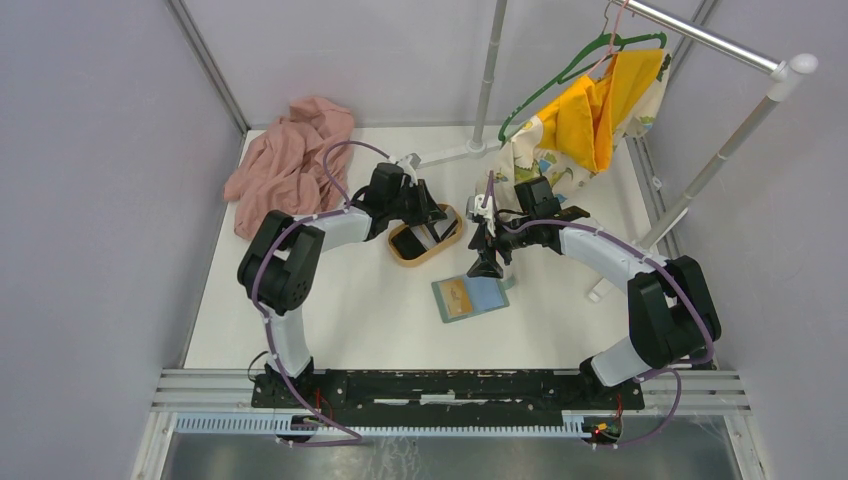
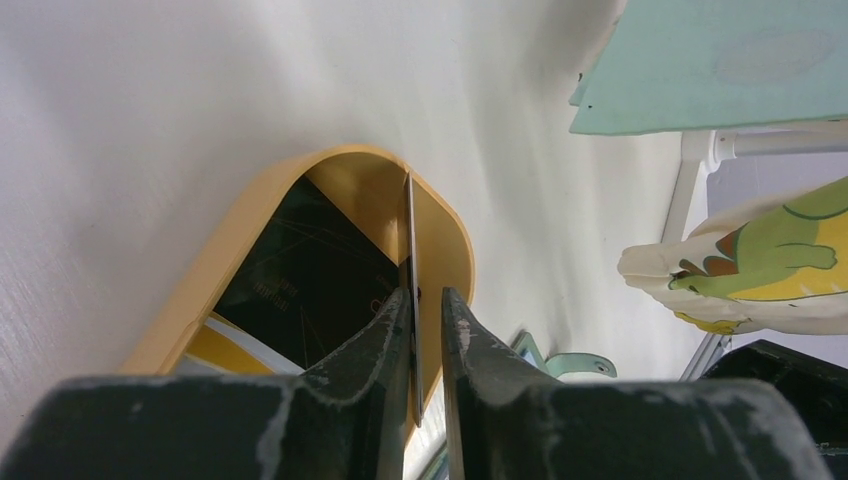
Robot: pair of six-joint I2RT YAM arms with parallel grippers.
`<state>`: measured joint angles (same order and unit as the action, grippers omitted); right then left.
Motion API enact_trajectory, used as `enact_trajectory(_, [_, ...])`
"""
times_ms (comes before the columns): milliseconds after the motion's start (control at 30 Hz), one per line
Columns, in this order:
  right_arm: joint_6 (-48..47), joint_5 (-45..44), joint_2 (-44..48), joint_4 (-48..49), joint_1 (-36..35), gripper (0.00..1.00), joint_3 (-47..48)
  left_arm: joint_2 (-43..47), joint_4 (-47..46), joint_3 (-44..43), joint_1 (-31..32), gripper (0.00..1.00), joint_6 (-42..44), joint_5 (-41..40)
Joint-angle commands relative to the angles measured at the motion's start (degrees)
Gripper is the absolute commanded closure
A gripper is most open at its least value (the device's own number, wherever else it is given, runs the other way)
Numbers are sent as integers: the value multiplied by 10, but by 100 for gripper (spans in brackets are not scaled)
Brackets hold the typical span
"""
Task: Put the credit cards into the card holder
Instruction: Pick up the credit card from the storage box.
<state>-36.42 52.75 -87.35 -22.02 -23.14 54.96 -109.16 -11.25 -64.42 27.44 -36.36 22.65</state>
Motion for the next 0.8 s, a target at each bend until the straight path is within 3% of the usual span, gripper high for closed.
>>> enact_trajectory(0, [-10, 17, 0, -3, 2, 23, 22, -17, -4, -20, -3, 75, 1, 17])
enact_trajectory(400, [-12, 18, -1, -6, 3, 23, 24, -76, 46, -69, 10, 73, 14, 27])
enact_trajectory(467, [-12, 19, -1, -7, 3, 23, 23, -80, 50, -76, 14, 76, 15, 27])
enact_trajectory(600, [-12, 19, 0, -7, 4, 23, 23, -78, 48, -76, 13, 98, 12, 32])
enact_trajectory(767, [-12, 22, 1, -7, 5, 23, 23, -23, -7, -20, -2, 98, -16, 30])
